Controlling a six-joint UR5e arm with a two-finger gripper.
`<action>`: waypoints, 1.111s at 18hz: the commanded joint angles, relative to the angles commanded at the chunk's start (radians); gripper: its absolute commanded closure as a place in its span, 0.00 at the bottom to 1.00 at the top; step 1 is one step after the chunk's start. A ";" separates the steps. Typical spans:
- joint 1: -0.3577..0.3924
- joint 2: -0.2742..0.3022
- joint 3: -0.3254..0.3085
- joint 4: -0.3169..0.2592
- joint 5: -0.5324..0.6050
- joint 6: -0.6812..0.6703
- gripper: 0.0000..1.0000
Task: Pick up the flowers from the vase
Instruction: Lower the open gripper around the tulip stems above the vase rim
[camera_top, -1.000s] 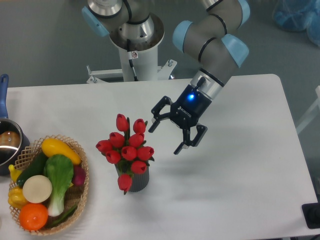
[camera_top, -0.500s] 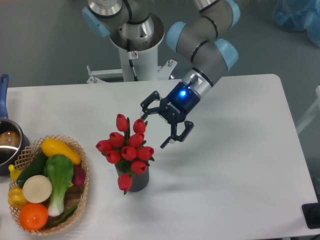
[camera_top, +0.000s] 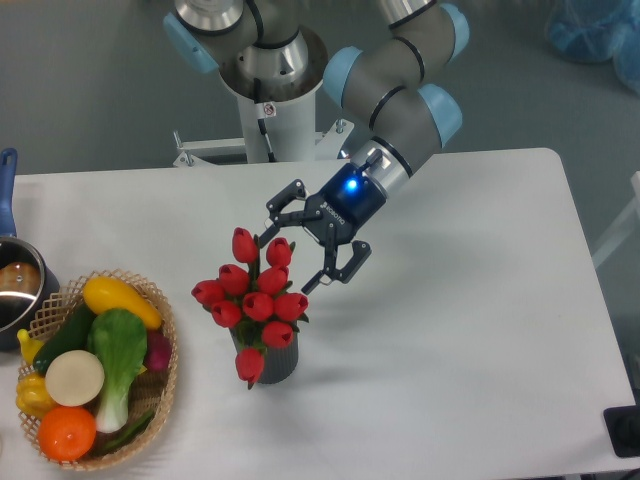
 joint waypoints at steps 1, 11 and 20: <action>0.000 -0.006 0.005 0.002 0.000 0.009 0.00; -0.049 -0.069 0.095 0.000 -0.002 0.009 0.00; -0.083 -0.106 0.121 0.000 0.000 0.009 0.00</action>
